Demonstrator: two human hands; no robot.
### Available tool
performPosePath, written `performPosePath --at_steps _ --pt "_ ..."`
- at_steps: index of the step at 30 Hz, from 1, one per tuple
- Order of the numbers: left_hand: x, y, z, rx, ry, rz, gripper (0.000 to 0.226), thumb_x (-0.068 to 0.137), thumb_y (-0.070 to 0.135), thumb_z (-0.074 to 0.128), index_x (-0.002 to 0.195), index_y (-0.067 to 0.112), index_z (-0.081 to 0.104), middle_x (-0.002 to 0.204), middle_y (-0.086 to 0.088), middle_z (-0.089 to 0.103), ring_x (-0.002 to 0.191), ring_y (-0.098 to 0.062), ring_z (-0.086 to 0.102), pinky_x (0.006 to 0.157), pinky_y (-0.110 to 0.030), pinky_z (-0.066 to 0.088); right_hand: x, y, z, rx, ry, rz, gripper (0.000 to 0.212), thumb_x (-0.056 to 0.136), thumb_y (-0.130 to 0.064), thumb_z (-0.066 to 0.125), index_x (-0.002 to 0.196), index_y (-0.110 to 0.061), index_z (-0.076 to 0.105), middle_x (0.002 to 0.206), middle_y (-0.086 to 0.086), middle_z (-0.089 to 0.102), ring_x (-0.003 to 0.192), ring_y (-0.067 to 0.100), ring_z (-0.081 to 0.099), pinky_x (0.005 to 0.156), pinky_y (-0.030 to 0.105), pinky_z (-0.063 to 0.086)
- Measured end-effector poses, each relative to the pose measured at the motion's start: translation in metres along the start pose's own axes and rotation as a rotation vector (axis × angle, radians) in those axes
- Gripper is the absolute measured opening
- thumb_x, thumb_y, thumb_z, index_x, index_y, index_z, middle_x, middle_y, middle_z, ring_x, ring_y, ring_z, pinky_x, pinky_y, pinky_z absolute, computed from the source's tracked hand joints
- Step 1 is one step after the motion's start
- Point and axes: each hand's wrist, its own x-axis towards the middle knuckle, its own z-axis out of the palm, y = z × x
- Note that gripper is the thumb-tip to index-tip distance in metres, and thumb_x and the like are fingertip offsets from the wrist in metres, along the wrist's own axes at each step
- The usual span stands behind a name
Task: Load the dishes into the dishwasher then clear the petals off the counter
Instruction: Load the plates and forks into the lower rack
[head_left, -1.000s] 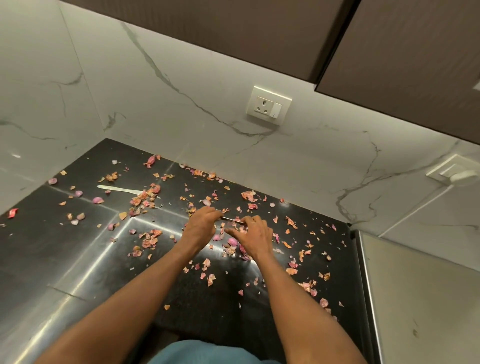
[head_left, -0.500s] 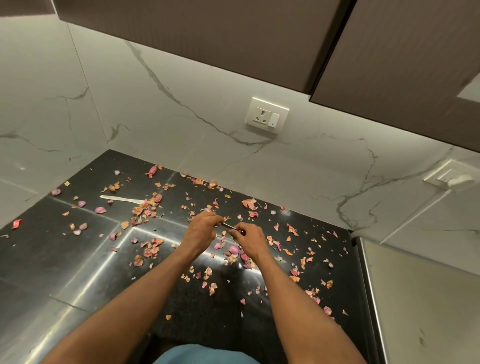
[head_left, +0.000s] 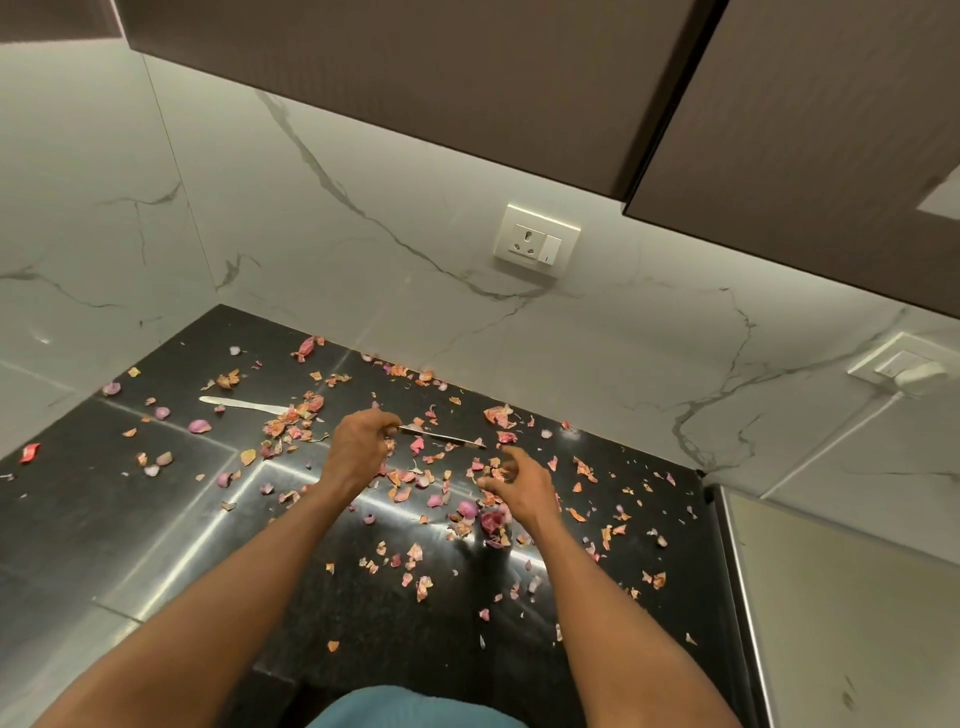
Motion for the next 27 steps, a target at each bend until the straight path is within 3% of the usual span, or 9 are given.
performPosePath --at_steps 4,6,8,9,11,16,21,24,27 --pt "-0.013 0.020 0.015 -0.043 -0.082 0.011 0.023 0.094 -0.003 0.060 0.103 0.008 0.078 0.092 -0.008 0.075 0.079 -0.018 0.065 0.074 -0.032 0.055 0.001 -0.008 0.000 0.085 0.016 -0.054 0.075 0.083 -0.028 0.086 0.149 -0.027 0.050 0.134 0.001 0.062 0.120 0.020 0.062 0.102 0.047 0.055" --pt "-0.021 0.032 0.023 -0.069 -0.116 0.017 0.025 0.094 -0.005 0.058 0.100 0.008 0.078 0.090 -0.007 0.074 0.076 -0.017 0.064 0.070 -0.032 0.055 -0.004 -0.004 -0.004 0.053 0.035 -0.091 0.049 0.088 -0.027 0.081 0.134 -0.028 0.064 0.121 -0.001 0.069 0.106 0.014 0.066 0.095 0.044 0.058" --pt "-0.031 0.043 0.030 -0.073 -0.128 0.026 0.026 0.092 -0.007 0.058 0.100 0.008 0.078 0.089 -0.007 0.074 0.075 -0.017 0.064 0.068 -0.029 0.053 -0.014 0.005 -0.010 -0.042 0.034 -0.126 0.018 0.093 -0.028 0.075 0.111 -0.026 0.076 0.095 -0.004 0.074 0.081 0.009 0.064 0.078 0.041 0.058" --pt "-0.036 0.046 0.034 -0.063 -0.142 0.035 0.026 0.092 -0.007 0.059 0.099 0.008 0.078 0.089 -0.007 0.075 0.074 -0.017 0.064 0.069 -0.031 0.054 -0.021 0.011 -0.014 -0.089 0.023 -0.142 0.013 0.095 -0.029 0.072 0.106 -0.025 0.078 0.087 -0.005 0.073 0.074 0.009 0.062 0.072 0.038 0.055" --pt "-0.048 0.051 0.041 -0.040 -0.190 0.043 0.025 0.093 -0.003 0.059 0.099 0.011 0.078 0.087 -0.006 0.074 0.075 -0.017 0.065 0.072 -0.035 0.057 -0.038 0.025 -0.022 -0.162 0.013 -0.165 0.013 0.097 -0.031 0.070 0.105 -0.025 0.079 0.085 -0.004 0.074 0.075 0.013 0.064 0.072 0.037 0.053" --pt "-0.091 0.075 0.057 0.033 -0.256 0.028 0.021 0.093 0.000 0.063 0.100 0.012 0.078 0.091 -0.006 0.075 0.079 -0.016 0.064 0.073 -0.030 0.052 -0.084 0.062 -0.043 -0.227 -0.019 -0.210 0.014 0.099 -0.025 0.068 0.106 -0.022 0.080 0.086 -0.002 0.073 0.075 0.013 0.062 0.073 0.033 0.049" --pt "-0.155 0.113 0.075 0.053 -0.299 0.069 0.023 0.093 0.000 0.062 0.098 0.014 0.078 0.089 -0.006 0.073 0.078 -0.016 0.064 0.073 -0.031 0.053 -0.145 0.109 -0.063 -0.224 -0.002 -0.165 0.018 0.101 -0.018 0.063 0.090 -0.016 0.078 0.076 0.002 0.068 0.067 0.012 0.058 0.065 0.032 0.046" --pt "-0.196 0.122 0.087 0.086 -0.320 0.078 0.022 0.089 -0.002 0.064 0.096 0.014 0.078 0.090 -0.004 0.075 0.080 -0.016 0.066 0.073 -0.029 0.051 -0.185 0.139 -0.069 -0.226 -0.053 -0.166 0.024 0.097 -0.004 0.056 0.083 -0.009 0.075 0.077 0.008 0.068 0.072 0.018 0.059 0.068 0.037 0.046" --pt "-0.244 0.128 0.091 0.126 -0.347 0.077 0.018 0.086 0.002 0.068 0.093 0.015 0.078 0.087 -0.002 0.074 0.080 -0.018 0.067 0.075 -0.033 0.054 -0.231 0.164 -0.067 -0.239 -0.071 -0.172 0.019 0.096 -0.008 0.059 0.088 -0.010 0.076 0.086 0.013 0.072 0.079 0.023 0.061 0.070 0.030 0.039"
